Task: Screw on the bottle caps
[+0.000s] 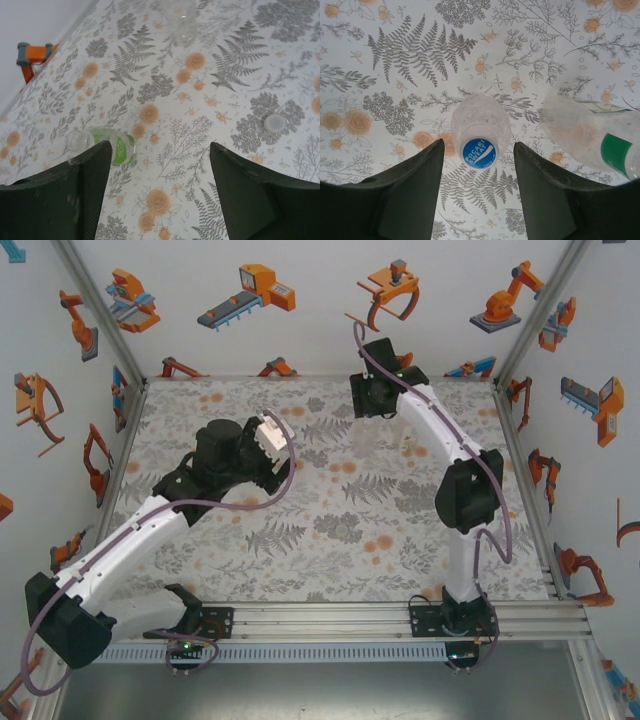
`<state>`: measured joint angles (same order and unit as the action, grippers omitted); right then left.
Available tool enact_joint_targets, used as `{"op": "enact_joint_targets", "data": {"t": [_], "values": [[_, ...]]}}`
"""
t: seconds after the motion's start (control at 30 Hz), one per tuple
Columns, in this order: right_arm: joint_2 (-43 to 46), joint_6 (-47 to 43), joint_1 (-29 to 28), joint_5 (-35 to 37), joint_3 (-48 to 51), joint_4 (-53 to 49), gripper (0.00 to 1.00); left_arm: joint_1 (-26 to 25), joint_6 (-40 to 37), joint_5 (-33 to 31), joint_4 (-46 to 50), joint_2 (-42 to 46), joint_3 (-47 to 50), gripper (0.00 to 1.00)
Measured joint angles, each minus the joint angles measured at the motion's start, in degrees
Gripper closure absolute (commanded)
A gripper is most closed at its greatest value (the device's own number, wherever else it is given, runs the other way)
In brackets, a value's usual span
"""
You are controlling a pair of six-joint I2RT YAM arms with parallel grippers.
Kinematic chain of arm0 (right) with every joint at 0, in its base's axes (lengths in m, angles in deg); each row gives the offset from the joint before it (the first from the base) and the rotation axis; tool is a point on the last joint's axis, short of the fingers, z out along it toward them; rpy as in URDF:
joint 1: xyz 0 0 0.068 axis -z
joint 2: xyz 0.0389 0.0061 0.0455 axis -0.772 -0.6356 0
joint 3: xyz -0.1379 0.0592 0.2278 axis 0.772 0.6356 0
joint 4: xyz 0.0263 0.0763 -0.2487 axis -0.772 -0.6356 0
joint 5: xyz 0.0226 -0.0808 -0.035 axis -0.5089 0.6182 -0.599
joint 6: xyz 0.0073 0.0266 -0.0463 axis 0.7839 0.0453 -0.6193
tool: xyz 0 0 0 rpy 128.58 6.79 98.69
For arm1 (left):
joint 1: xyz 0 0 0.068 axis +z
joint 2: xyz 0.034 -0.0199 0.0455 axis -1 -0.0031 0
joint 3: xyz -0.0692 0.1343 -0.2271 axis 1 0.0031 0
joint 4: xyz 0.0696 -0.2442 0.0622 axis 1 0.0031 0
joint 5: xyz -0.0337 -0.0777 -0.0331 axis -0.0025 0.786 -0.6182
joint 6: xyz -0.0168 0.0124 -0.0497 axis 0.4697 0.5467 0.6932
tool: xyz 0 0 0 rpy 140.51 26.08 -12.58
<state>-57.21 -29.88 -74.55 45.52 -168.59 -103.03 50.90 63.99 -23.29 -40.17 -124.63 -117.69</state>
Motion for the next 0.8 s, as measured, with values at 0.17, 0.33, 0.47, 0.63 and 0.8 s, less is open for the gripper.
{"op": "enact_joint_targets", "data": {"t": [0.17,0.33,0.47,0.63,0.8], "values": [[4.8,-0.1,0.0,-4.4,1.0,1.3,0.45,1.0,4.1,-5.0,-0.2,-1.0,-0.1,0.26],[13.1,0.1,-0.6,-12.5,11.8,10.7,0.4,6.5,11.2,-7.4,3.4,-1.8,-3.6,0.28],[17.2,1.1,-2.7,-17.8,23.6,21.8,0.25,11.1,14.9,-7.5,4.8,-1.4,-4.4,0.28],[18.2,1.6,-7.1,-21.4,37.1,36.7,0.16,13.4,16.3,-6.8,6.6,0.0,-4.4,0.27],[18.1,1.0,-12.2,-21.0,47.8,53.0,0.16,15.1,16.4,-6.0,7.3,1.9,-4.2,0.25]]}}
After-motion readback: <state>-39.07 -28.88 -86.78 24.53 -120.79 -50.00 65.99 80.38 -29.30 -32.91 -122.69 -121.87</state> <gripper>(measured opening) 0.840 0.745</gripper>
